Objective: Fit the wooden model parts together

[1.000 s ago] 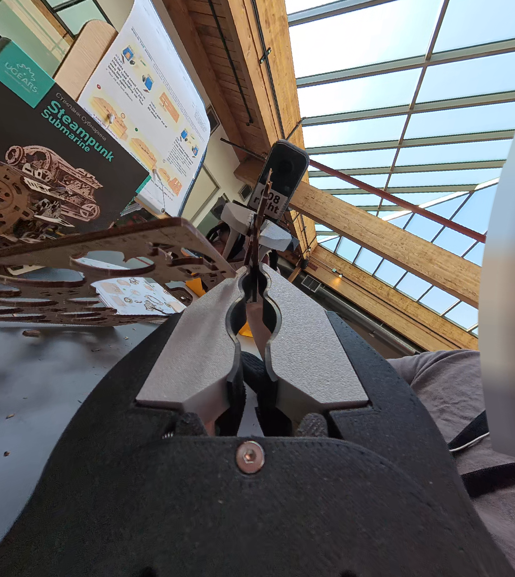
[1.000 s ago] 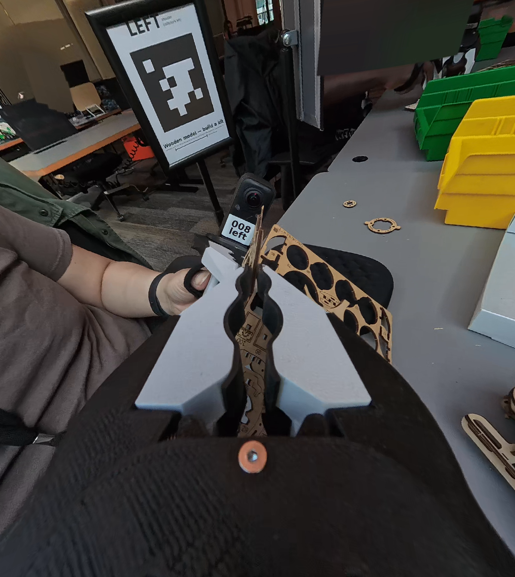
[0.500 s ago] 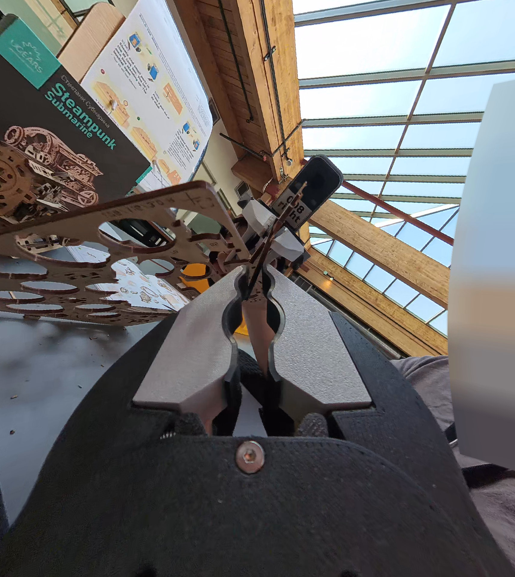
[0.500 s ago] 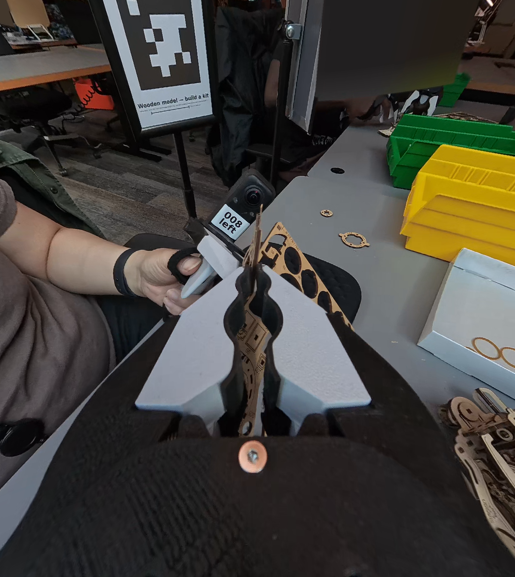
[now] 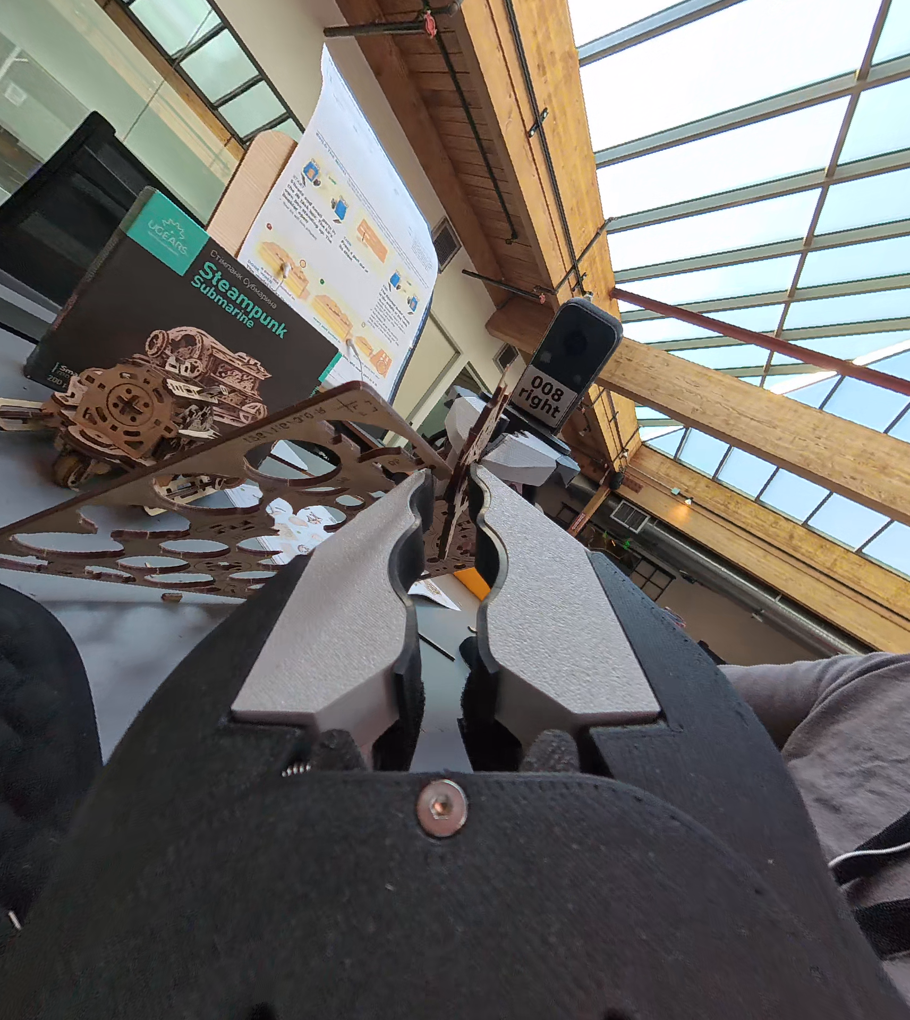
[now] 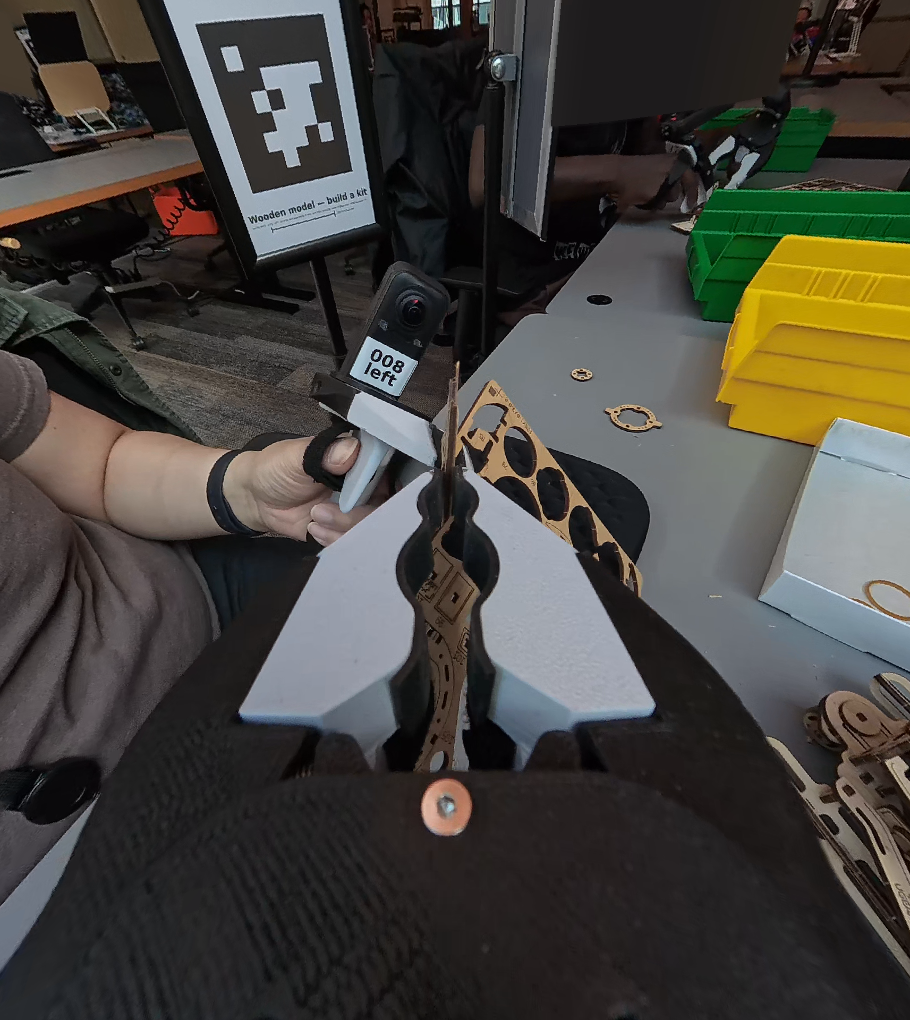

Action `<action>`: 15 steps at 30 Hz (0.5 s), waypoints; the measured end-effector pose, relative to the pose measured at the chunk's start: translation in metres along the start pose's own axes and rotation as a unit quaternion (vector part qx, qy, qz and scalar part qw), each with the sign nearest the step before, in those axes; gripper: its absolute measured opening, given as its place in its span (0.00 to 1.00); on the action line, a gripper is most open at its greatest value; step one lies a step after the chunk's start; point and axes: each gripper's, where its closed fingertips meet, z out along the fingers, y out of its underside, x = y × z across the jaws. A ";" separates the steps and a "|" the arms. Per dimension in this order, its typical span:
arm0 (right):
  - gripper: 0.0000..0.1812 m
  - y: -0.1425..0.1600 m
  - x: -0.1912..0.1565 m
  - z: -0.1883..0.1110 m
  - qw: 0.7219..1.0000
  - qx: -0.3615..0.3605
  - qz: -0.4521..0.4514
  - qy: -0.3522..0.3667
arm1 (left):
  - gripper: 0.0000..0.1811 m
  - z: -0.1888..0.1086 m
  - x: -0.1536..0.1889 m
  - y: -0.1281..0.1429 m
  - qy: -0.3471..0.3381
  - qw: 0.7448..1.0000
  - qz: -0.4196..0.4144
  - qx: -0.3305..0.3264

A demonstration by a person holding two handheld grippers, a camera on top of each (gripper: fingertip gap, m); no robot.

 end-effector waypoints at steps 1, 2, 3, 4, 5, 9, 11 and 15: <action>0.01 -0.001 -0.001 0.000 1.000 0.000 -0.001 -0.001 | 0.05 0.000 0.002 0.000 0.006 1.000 -0.002 -0.001; 0.01 -0.002 -0.001 0.000 1.000 0.004 0.005 -0.003 | 0.04 0.000 0.003 -0.001 0.011 1.000 -0.004 -0.001; 0.01 -0.005 -0.002 0.000 1.000 0.012 0.013 -0.006 | 0.04 -0.001 0.004 -0.001 0.013 1.000 -0.004 -0.002; 0.02 -0.007 -0.003 0.001 1.000 0.021 0.021 -0.010 | 0.04 -0.001 0.005 -0.001 0.013 1.000 0.001 -0.005; 0.03 -0.009 -0.003 0.001 0.999 0.026 0.029 -0.012 | 0.04 0.000 0.006 0.000 0.015 1.000 0.005 -0.009; 0.06 -0.007 -0.002 0.004 0.999 0.022 0.046 -0.011 | 0.03 0.002 0.006 0.005 0.013 1.000 0.015 -0.022; 0.01 -0.011 -0.003 0.003 0.998 0.032 0.059 -0.016 | 0.03 0.002 0.007 0.006 0.017 1.000 0.013 -0.021; 0.01 -0.009 0.000 0.004 0.997 0.028 0.067 -0.010 | 0.03 0.002 0.006 0.005 0.015 1.000 0.017 -0.020</action>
